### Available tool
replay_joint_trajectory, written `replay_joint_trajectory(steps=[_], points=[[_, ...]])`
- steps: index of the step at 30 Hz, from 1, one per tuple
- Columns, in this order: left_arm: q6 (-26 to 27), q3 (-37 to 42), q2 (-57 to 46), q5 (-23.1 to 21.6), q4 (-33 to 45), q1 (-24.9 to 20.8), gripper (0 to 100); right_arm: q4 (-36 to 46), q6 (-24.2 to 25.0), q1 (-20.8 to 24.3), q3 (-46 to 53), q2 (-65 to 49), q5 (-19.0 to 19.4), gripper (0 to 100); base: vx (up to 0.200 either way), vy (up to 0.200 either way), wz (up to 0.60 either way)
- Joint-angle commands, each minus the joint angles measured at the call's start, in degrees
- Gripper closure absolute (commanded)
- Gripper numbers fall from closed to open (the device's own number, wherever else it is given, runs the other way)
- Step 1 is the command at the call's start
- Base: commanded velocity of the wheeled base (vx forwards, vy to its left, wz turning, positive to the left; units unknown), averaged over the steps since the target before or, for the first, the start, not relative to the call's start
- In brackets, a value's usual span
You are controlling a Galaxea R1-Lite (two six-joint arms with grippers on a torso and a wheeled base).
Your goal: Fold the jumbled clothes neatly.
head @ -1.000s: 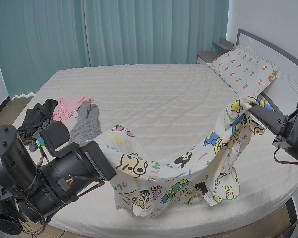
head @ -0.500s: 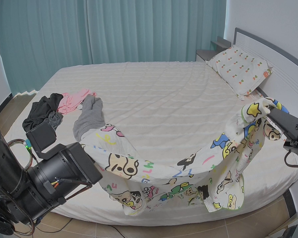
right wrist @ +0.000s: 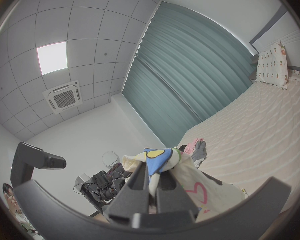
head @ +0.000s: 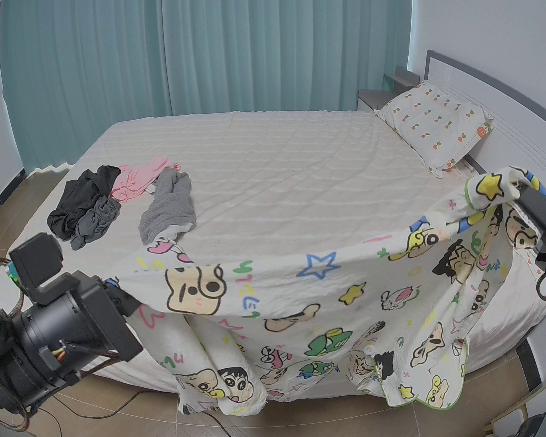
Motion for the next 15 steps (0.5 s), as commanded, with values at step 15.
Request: replay_joint_trajectory(steps=[15], points=[[-7.6,0.0,-4.7,-0.8,2.7,-6.3,100,13.3,0.8,-0.1,-0.2,-12.4,12.5,100,0.0,0.0,0.0]])
